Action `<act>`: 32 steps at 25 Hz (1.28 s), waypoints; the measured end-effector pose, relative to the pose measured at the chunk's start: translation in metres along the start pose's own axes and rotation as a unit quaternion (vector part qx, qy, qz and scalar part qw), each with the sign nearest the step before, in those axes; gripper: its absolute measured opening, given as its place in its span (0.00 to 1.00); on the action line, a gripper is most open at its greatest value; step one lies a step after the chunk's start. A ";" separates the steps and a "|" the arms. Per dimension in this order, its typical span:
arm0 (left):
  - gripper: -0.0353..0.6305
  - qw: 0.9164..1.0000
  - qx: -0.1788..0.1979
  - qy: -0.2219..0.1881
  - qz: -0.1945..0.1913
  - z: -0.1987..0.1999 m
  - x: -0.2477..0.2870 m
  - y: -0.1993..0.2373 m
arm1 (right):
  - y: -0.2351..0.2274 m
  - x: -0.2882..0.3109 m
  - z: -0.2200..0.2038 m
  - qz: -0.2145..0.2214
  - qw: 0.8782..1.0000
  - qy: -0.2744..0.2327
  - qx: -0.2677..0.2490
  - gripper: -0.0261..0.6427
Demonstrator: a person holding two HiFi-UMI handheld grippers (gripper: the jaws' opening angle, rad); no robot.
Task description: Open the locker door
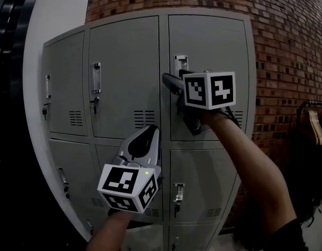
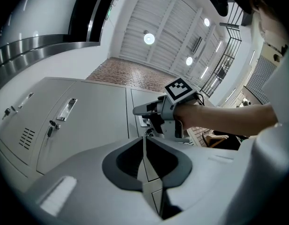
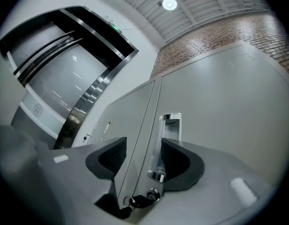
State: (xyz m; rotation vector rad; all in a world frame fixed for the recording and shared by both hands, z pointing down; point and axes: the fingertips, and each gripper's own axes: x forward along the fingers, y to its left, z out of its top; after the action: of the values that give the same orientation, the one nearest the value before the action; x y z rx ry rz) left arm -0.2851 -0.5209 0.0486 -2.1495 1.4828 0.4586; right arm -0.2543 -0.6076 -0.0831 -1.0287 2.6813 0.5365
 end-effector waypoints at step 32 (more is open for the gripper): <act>0.05 1.000 -0.002 0.010 0.006 0.016 -0.009 -0.060 | 0.037 -0.114 0.051 0.080 0.994 -0.079 0.004 0.15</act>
State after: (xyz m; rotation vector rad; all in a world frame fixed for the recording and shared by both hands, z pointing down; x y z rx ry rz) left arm -0.2321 -0.4872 0.0528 -2.1554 1.5074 0.4458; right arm -0.1924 -0.4925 -0.0827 -0.7391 2.6354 0.6080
